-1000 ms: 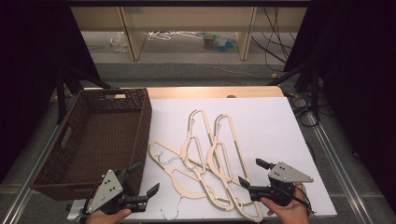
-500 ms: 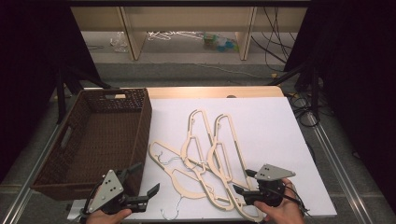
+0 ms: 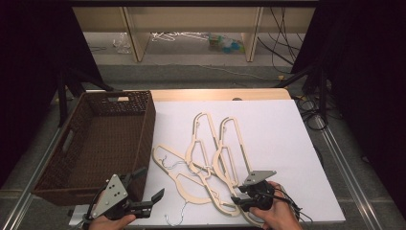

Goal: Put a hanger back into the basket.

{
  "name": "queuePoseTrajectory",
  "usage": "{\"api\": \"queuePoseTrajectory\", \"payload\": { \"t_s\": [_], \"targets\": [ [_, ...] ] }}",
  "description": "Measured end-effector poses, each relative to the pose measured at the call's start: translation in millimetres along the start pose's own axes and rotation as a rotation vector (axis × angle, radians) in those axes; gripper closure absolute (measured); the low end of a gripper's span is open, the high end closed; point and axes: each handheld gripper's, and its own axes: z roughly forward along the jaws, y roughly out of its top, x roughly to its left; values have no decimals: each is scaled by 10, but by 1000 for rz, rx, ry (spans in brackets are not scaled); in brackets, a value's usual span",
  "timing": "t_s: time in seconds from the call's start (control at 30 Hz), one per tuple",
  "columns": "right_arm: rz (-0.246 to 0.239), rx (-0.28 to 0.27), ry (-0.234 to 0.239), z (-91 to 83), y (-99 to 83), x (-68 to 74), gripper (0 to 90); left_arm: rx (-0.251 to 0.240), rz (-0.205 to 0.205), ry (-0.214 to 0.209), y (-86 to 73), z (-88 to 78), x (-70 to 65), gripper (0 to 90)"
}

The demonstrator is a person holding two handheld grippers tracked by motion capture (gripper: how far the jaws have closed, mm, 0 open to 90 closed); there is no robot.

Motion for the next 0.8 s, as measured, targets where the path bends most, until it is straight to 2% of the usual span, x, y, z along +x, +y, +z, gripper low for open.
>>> {"api": "queuePoseTrajectory", "payload": {
  "t_s": [0.07, 0.13, 0.17, 0.23, 0.27, 0.37, 0.43, 0.47, 0.57, 0.73, 0.8],
  "targets": [
    [-8, 2, -2, 34, -3, -2, 544, 0, -4, -2, -2, -1, -2, 159],
    [-10, 16, 22, 48, 13, -18, 604, -2, 2, 4, 4, -6, 9, 159],
    [17, 26, 36, 34, 16, -16, 623, -2, -3, 4, 1, -6, 4, 159],
    [22, 26, 37, 22, 7, -44, 661, 1, 5, 2, 1, -9, 5, 159],
    [37, 27, 35, 13, 3, -48, 666, -3, -5, 3, 2, -8, -2, 159],
    [40, 42, 11, -12, -26, -116, 698, -5, 1, 2, 6, -9, 2, 159],
    [84, 69, 2, -28, -33, -141, 708, 0, -3, 2, 1, -7, 0, 159],
    [88, 80, 3, -31, -36, -161, 708, 0, -3, 2, 1, -7, 0, 159],
    [91, 74, 5, -12, -44, -183, 707, 0, 1, 1, 1, 0, 0, 160],
    [91, 80, -30, 44, 21, -150, 669, 1, 0, 0, -2, 6, -5, 160],
    [66, 95, -49, 58, 42, -132, 688, -5, -2, -6, -9, 11, -5, 160]
  ]
}}
